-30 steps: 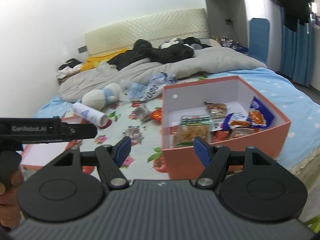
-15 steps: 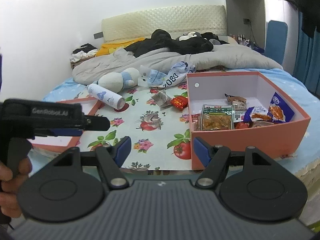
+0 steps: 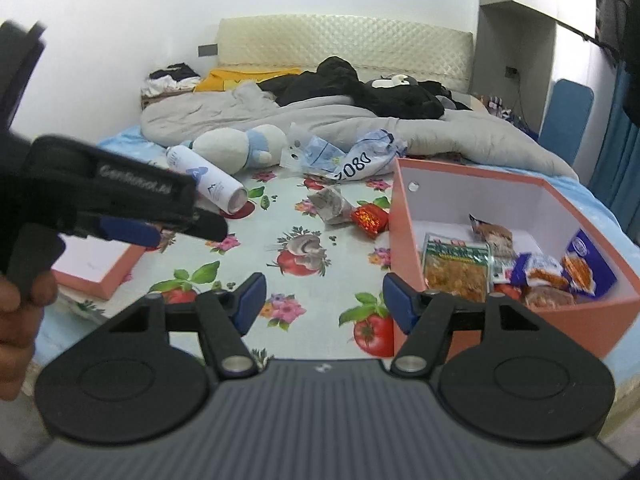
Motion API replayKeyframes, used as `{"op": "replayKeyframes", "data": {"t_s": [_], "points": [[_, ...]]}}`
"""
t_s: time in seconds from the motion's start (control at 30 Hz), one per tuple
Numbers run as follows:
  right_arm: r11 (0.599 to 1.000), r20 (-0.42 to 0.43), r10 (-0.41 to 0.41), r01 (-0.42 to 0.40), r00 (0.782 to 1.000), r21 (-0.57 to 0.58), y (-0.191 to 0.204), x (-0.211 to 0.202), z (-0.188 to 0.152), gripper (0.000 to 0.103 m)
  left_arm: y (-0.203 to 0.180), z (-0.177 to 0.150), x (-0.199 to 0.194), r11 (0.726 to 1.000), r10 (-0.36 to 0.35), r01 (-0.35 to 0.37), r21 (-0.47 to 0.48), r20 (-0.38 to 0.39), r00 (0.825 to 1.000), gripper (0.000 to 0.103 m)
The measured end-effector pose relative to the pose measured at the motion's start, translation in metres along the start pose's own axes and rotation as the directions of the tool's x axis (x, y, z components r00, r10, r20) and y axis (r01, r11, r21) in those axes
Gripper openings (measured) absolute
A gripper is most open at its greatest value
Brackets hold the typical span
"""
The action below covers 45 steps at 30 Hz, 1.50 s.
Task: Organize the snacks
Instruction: 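Withdraw both tools from the box toward the remaining snacks, then grasp the clear dark-snack bag with the left tool while the right tool grasps the red candy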
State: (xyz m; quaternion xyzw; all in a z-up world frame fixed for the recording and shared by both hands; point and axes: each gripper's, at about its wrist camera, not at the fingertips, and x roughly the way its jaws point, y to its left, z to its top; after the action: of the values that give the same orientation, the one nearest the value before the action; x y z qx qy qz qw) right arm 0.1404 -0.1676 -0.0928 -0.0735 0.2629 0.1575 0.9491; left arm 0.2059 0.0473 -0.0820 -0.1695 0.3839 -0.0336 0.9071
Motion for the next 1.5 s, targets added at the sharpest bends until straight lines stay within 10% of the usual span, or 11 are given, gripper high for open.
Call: {"op": "replayKeyframes", "data": {"t_s": [0.37,0.93,1.5], "points": [[0.985,0.015,-0.119,0.12,0.993,-0.128,0.033,0.068,0.006,0.055,0.034,0.027,0.08,0.996,0.036,-0.042,-0.081,-0.076,0.996,0.078],[0.94,-0.015,-0.213,0.201,0.977,-0.276,0.024,0.204,0.026,0.055,0.059,0.122,0.225,0.968,-0.118,0.075,-0.24,-0.169,0.979,0.078],[0.878,-0.022,-0.355,0.325,0.935,-0.351,0.021,0.299,0.023,0.055,0.043,0.176,0.313,0.982,-0.167,0.139,-0.129,-0.243,0.955,0.083]]}}
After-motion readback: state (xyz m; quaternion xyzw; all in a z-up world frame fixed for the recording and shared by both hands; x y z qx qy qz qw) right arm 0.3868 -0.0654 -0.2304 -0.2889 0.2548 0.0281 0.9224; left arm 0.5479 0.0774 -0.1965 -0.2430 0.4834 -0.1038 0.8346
